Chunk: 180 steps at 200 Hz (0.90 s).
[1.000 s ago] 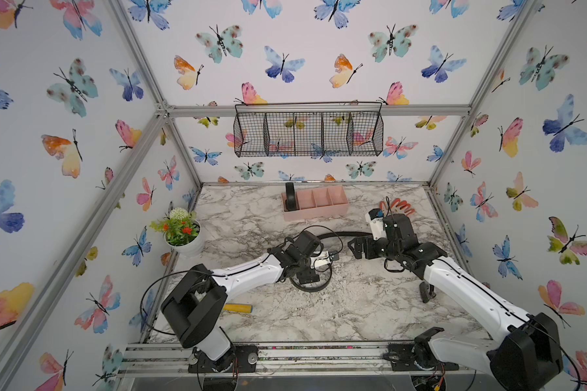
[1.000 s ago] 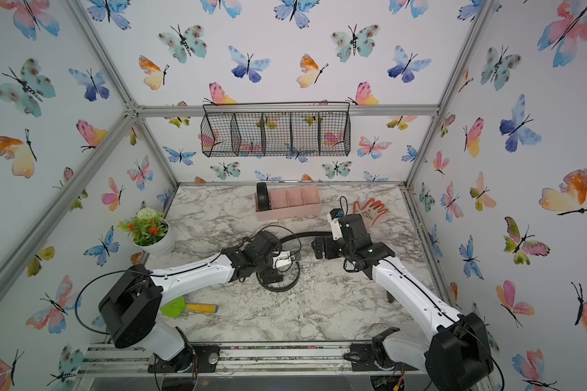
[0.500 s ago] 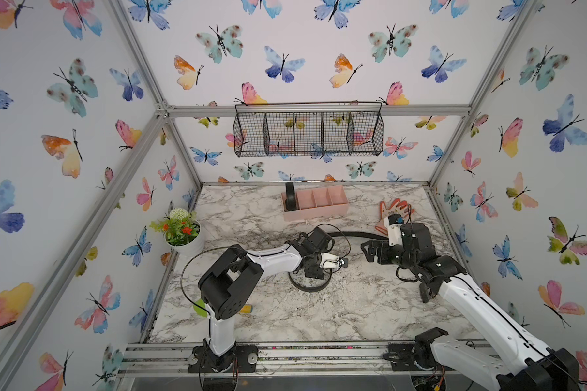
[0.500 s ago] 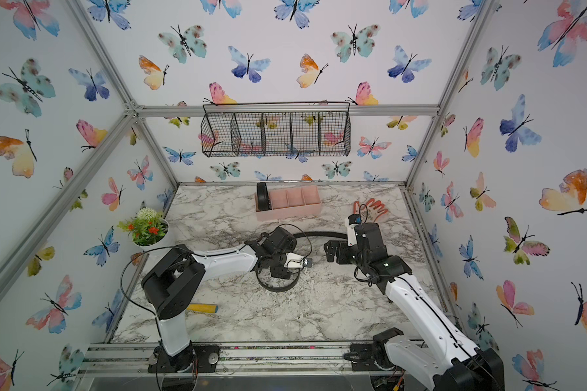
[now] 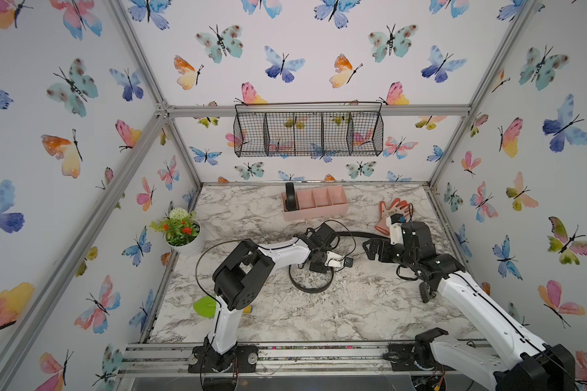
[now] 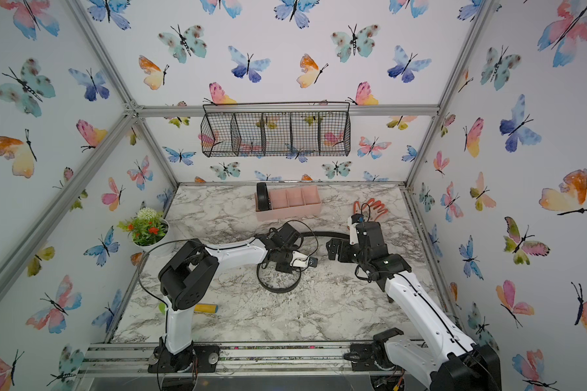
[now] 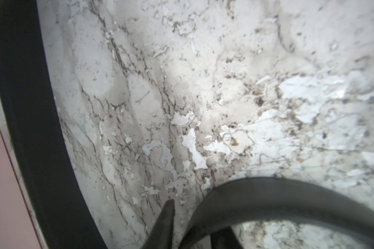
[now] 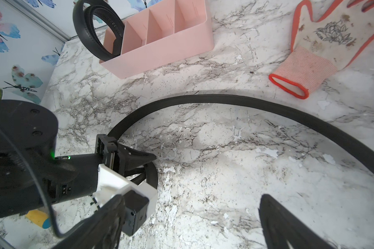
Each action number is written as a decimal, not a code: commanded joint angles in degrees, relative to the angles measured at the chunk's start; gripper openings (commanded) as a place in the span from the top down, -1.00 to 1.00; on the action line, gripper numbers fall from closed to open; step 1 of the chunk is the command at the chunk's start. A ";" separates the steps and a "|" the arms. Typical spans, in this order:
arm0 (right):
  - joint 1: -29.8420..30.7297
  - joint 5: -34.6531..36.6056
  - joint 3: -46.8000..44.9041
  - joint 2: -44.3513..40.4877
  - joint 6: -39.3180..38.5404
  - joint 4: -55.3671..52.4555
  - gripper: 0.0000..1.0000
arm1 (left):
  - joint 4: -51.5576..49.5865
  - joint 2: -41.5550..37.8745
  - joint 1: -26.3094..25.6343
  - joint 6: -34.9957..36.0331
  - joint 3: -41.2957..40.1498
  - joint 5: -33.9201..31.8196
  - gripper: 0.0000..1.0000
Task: Place the belts into the storage roll
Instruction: Roll the belt at the center of the board.
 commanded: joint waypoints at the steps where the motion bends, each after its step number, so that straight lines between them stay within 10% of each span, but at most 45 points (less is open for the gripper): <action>1: -0.60 -2.11 2.59 5.65 -2.66 5.78 -0.98 | -5.04 1.43 0.99 -3.97 -1.26 0.93 0.88; 76: -0.68 0.96 8.19 22.58 -25.41 18.24 -0.99 | -2.99 -9.31 2.56 -22.55 -10.68 -4.87 1.00; 180: -0.69 -5.48 25.25 39.85 -47.73 -4.38 -0.96 | -5.84 -10.07 2.62 -41.01 -10.92 -4.60 1.00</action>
